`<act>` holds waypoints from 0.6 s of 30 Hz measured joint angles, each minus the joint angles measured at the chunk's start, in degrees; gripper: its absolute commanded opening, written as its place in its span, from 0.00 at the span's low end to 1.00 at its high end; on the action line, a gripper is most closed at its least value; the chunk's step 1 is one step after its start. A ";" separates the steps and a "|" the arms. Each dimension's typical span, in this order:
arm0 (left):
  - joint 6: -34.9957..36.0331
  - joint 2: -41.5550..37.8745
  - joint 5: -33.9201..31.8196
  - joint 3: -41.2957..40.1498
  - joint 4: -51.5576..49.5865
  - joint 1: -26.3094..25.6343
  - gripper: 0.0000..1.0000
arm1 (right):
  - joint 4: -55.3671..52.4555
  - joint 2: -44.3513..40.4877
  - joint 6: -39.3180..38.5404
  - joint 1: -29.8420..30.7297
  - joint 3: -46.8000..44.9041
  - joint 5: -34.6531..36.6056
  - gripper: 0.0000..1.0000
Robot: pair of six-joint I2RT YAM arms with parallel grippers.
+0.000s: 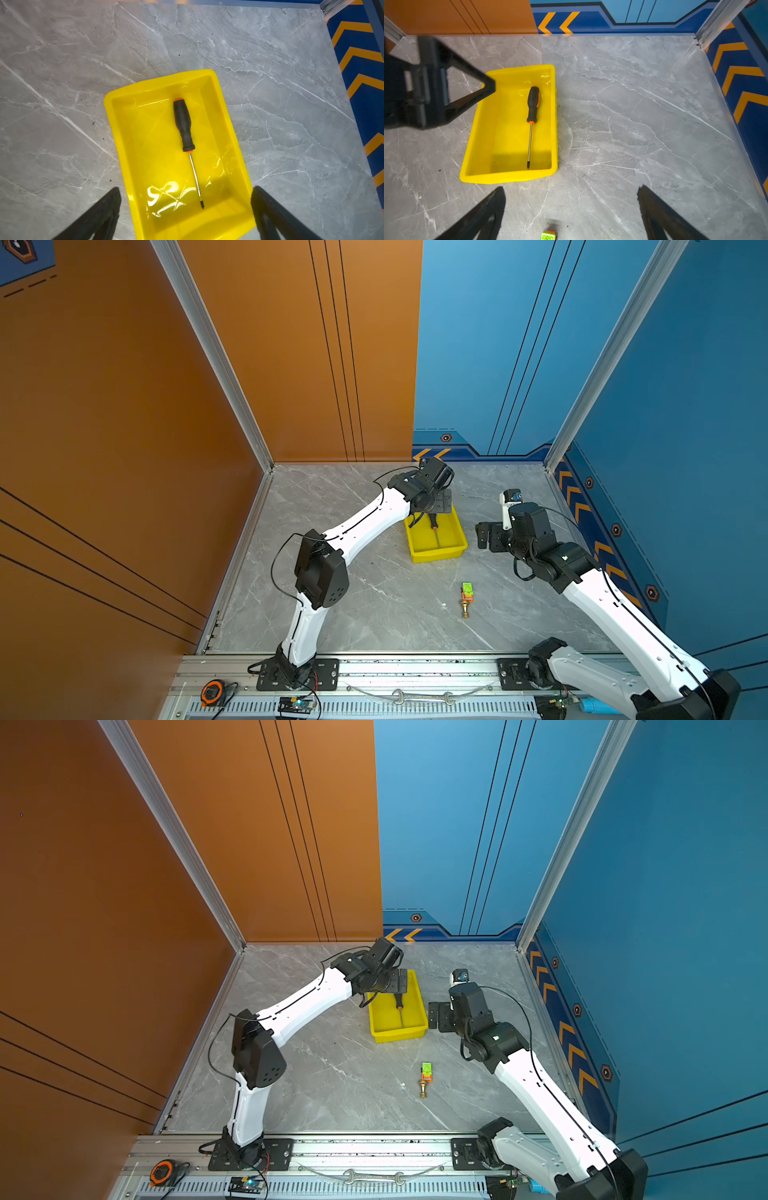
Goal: Put the screwdriver in the bin
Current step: Place the screwdriver in the bin, then reset both arms
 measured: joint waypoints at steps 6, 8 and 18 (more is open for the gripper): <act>3.91 -13.31 0.00 -20.28 7.48 2.49 0.98 | -0.35 -2.97 2.78 -1.62 -0.57 2.43 1.00; 4.92 -16.72 0.00 -25.38 9.31 3.30 0.98 | -0.37 -3.82 4.02 -2.38 -1.53 3.23 1.00; 8.13 -35.23 -1.60 -47.10 15.98 7.50 0.98 | -0.79 -2.80 6.19 -9.09 -2.93 -0.72 1.00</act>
